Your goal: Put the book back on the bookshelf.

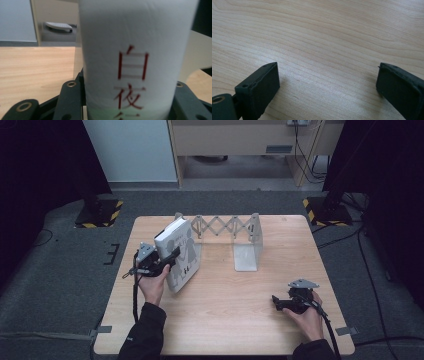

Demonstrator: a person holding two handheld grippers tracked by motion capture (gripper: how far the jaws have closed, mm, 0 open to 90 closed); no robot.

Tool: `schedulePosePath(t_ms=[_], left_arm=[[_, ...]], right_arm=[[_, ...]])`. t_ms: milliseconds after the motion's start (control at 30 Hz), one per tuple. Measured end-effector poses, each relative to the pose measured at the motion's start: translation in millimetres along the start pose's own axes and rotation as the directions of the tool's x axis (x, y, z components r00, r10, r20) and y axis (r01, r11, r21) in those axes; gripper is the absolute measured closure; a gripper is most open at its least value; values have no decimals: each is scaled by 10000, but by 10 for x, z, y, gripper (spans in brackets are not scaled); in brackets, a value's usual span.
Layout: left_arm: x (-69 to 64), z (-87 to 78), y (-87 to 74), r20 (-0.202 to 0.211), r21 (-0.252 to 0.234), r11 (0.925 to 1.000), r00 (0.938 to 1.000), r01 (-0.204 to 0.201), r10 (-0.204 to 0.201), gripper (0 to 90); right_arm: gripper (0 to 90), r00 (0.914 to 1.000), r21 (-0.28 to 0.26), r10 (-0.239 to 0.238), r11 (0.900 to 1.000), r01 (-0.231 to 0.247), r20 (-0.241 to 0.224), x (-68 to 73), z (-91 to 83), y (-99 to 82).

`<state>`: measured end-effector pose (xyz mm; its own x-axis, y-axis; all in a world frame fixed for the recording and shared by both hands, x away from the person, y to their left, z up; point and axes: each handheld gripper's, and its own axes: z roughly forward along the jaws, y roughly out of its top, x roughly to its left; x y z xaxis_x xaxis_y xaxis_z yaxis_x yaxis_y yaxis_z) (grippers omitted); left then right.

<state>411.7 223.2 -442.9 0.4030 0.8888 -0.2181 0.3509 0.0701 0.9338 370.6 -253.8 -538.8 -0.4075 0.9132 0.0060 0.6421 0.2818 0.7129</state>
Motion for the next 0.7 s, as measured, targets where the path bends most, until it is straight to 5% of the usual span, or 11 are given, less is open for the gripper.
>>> schedulePosePath(t_ms=[300,367,533,700], left_arm=[[54,-210,-225,311,174,9997,9994,-146,141,512],[32,-221,-237,180,107,9997,9996,-205,203,513],[-183,-221,-288,-332,-20,9932,9926,-1168,1166,516],[-177,-189,-282,-634,-110,9955,9936,-940,931,518]], right_arm=[[52,10000,-6,7,10000,-7,25,2,2,1],[52,10000,-1,27,10000,-27,32,4,2,1],[52,10000,-7,7,10000,-7,31,2,2,2],[51,10000,-5,6,10000,-6,29,2,3,2]])
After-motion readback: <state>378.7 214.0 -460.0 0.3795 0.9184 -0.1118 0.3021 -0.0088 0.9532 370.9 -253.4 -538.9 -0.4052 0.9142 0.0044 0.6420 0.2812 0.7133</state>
